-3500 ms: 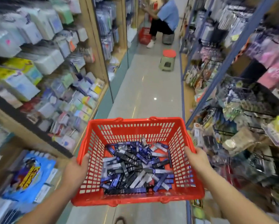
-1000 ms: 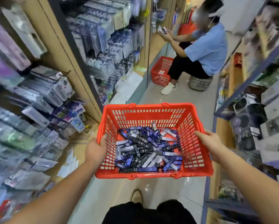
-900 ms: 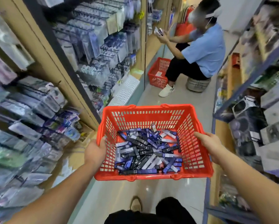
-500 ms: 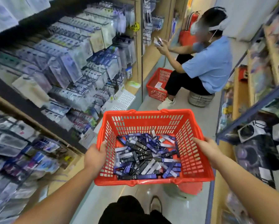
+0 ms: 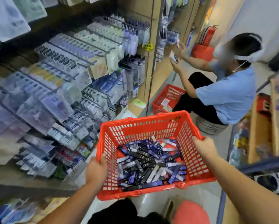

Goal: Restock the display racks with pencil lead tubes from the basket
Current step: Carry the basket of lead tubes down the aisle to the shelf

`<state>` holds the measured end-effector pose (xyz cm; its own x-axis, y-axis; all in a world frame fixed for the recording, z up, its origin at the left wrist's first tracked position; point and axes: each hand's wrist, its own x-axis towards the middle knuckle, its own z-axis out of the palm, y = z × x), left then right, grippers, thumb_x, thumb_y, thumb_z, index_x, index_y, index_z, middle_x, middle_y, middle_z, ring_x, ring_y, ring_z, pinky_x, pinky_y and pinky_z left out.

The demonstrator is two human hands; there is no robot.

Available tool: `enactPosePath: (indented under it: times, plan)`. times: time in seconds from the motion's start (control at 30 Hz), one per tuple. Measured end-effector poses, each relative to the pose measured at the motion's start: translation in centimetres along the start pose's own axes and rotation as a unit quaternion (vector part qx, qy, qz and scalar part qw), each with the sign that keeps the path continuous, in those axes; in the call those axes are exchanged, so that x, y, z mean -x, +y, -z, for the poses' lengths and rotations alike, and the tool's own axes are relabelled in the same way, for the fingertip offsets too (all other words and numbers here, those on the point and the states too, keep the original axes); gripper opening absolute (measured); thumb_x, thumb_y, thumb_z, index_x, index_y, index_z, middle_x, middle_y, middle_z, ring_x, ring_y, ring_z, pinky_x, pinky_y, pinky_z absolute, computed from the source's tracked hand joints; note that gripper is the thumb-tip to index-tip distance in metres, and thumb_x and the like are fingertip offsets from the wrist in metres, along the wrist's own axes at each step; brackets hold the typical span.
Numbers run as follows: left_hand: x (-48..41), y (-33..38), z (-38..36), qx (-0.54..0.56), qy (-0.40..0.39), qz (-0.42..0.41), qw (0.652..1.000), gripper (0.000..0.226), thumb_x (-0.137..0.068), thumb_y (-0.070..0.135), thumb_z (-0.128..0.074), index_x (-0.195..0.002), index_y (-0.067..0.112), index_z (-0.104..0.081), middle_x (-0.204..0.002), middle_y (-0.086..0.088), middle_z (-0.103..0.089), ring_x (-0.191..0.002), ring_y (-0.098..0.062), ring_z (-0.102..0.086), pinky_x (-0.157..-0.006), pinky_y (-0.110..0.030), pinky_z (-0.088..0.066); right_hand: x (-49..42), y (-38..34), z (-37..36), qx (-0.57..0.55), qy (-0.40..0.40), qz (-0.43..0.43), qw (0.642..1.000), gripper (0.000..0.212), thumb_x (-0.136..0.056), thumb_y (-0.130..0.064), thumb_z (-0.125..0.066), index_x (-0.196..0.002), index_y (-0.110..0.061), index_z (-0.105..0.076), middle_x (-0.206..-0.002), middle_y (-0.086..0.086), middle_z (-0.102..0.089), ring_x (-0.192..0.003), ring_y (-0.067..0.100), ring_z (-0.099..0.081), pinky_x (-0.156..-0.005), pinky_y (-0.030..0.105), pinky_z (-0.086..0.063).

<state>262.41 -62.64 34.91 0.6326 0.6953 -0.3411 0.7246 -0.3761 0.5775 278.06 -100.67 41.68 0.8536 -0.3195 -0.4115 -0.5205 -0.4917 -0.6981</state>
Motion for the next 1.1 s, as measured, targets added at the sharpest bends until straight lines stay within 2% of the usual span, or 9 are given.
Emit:
enactPosePath:
  times: [0.17,0.33,0.47,0.57,0.63,0.73,0.87,0.97,1.1]
  plan:
    - [-4.5,4.2,-2.2,0.027,-0.001,0.011,1.0,0.055,-0.103,0.06,-0.041,-0.11,0.009,-0.062,-0.087,-0.009,-0.07,-0.067,-0.029,-0.068,-0.07,-0.04,-0.058,-6.6,-5.9,-0.5,0.012,0.004,0.022,1.0,0.029,-0.092,-0.035,-0.066,-0.081,-0.008,-0.07,-0.075,0.01,-0.074,-0.073,0.028,-0.072,-0.077,0.041,-0.058]
    - [-7.9,9.6,-4.8,0.029,0.014,0.041,0.999,0.052,-0.104,0.054,-0.043,-0.11,0.005,-0.061,-0.091,-0.018,-0.071,-0.074,-0.038,-0.068,-0.069,-0.038,-0.052,-13.2,-10.2,-0.6,0.055,-0.015,0.036,0.998,0.026,-0.094,-0.032,-0.064,-0.086,-0.008,-0.07,-0.075,0.008,-0.071,-0.072,0.025,-0.067,-0.069,0.034,-0.047]
    - [-9.6,12.7,-7.8,0.017,0.03,0.081,0.996,0.048,-0.105,0.048,-0.046,-0.113,0.003,-0.06,-0.104,-0.024,-0.072,-0.09,-0.044,-0.07,-0.078,-0.042,-0.054,-21.4,-11.7,-1.4,0.094,-0.067,0.054,0.992,0.025,-0.091,-0.028,-0.069,-0.078,-0.007,-0.068,-0.077,0.013,-0.073,-0.073,0.03,-0.07,-0.078,0.044,-0.059]
    - [-9.9,14.7,-10.5,0.013,0.042,0.134,0.99,0.05,-0.106,0.044,-0.047,-0.118,-0.003,-0.059,-0.113,-0.03,-0.069,-0.102,-0.048,-0.067,-0.08,-0.041,-0.047,-28.5,-12.1,-2.9,0.142,-0.128,0.066,0.979,0.028,-0.089,-0.036,-0.071,-0.085,-0.008,-0.069,-0.08,0.012,-0.074,-0.078,0.032,-0.072,-0.084,0.049,-0.059]
    - [-9.9,15.0,-12.6,0.0,0.038,0.169,0.985,0.057,-0.105,0.049,-0.046,-0.117,-0.005,-0.06,-0.114,-0.031,-0.068,-0.105,-0.048,-0.066,-0.086,-0.044,-0.051,-32.6,-12.5,-4.2,0.168,-0.172,0.094,0.966,0.029,-0.091,-0.039,-0.07,-0.088,-0.011,-0.066,-0.086,0.013,-0.073,-0.083,0.033,-0.07,-0.085,0.047,-0.057]
    - [-8.7,14.8,-15.0,-0.025,0.023,0.216,0.976,0.062,-0.104,0.054,-0.044,-0.111,-0.003,-0.067,-0.11,-0.032,-0.071,-0.102,-0.046,-0.069,-0.088,-0.046,-0.056,-36.0,-12.3,-5.5,0.199,-0.231,0.123,0.945,0.028,-0.094,-0.041,-0.068,-0.088,-0.014,-0.063,-0.085,0.008,-0.071,-0.081,0.028,-0.069,-0.083,0.041,-0.054]
    - [-6.7,12.6,-17.2,-0.025,0.011,0.257,0.966,0.064,-0.103,0.059,-0.044,-0.113,0.002,-0.072,-0.106,-0.028,-0.074,-0.1,-0.044,-0.071,-0.088,-0.044,-0.057,-38.6,-10.1,-8.0,0.235,-0.293,0.138,0.916,0.029,-0.094,-0.044,-0.069,-0.105,-0.016,-0.068,-0.095,0.007,-0.075,-0.092,0.03,-0.071,-0.089,0.041,-0.055]
    - [-5.6,9.0,-18.8,-0.016,0.002,0.299,0.954,0.074,-0.095,0.073,-0.036,-0.109,0.01,-0.074,-0.104,-0.019,-0.077,-0.093,-0.038,-0.073,-0.086,-0.041,-0.059,-39.1,-7.5,-10.6,0.25,-0.333,0.124,0.901,0.024,-0.096,-0.036,-0.07,-0.101,-0.012,-0.071,-0.095,0.007,-0.075,-0.092,0.027,-0.072,-0.088,0.038,-0.054]
    - [-4.5,3.1,-21.0,-0.011,-0.027,0.334,0.942,0.06,-0.102,0.062,-0.043,-0.107,0.012,-0.074,-0.102,-0.014,-0.078,-0.085,-0.032,-0.073,-0.082,-0.038,-0.059,-38.7,-1.8,-15.0,0.289,-0.364,0.096,0.88,0.035,-0.094,-0.038,-0.072,-0.11,-0.007,-0.071,-0.096,0.01,-0.076,-0.088,0.026,-0.073,-0.089,0.042,-0.058]
